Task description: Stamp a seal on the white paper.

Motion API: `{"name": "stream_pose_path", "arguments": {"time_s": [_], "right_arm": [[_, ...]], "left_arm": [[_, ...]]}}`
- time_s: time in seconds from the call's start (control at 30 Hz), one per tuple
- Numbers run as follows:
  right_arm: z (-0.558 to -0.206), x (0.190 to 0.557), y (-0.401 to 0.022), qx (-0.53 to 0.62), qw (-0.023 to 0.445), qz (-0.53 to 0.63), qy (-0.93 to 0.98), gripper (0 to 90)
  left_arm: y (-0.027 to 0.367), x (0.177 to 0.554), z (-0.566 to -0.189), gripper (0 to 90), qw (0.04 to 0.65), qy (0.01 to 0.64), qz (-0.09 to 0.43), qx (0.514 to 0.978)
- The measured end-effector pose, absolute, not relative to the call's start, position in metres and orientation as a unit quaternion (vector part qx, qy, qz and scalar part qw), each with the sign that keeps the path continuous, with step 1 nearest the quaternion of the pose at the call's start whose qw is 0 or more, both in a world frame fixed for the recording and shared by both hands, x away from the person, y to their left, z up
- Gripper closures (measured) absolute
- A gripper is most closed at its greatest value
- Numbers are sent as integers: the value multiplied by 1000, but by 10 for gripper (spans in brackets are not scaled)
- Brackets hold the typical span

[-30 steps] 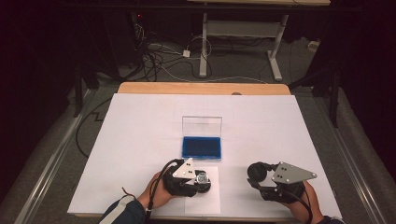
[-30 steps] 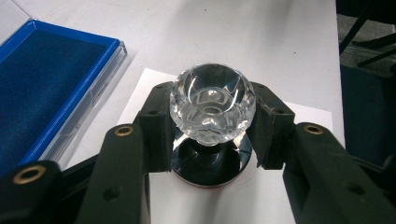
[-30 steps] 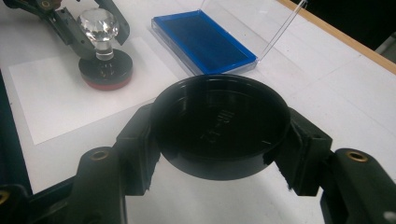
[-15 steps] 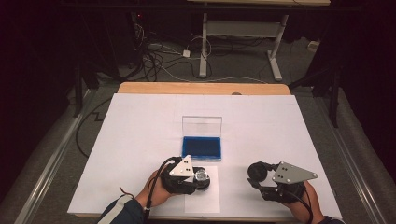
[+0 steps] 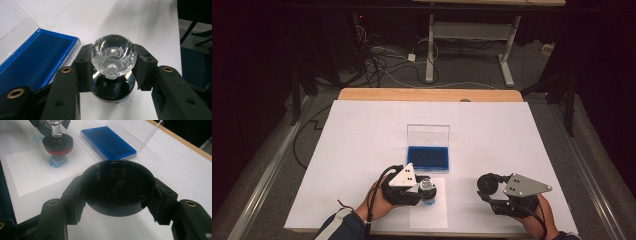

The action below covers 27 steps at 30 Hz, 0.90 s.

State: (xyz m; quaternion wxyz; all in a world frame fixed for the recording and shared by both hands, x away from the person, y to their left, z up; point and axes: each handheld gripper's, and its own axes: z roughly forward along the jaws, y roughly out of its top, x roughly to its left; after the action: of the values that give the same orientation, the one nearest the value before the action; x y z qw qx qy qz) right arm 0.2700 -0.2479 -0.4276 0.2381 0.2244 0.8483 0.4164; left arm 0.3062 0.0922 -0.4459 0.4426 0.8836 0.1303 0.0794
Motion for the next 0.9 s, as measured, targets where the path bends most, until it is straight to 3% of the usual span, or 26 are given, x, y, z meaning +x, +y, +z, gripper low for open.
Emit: {"name": "stream_pose_path", "arguments": {"time_s": [0.9], "right_arm": [[-428,270,-248,223,237,414,850,385]], "left_arm": [[86,307,-467,541,423,127,64,895]]}}
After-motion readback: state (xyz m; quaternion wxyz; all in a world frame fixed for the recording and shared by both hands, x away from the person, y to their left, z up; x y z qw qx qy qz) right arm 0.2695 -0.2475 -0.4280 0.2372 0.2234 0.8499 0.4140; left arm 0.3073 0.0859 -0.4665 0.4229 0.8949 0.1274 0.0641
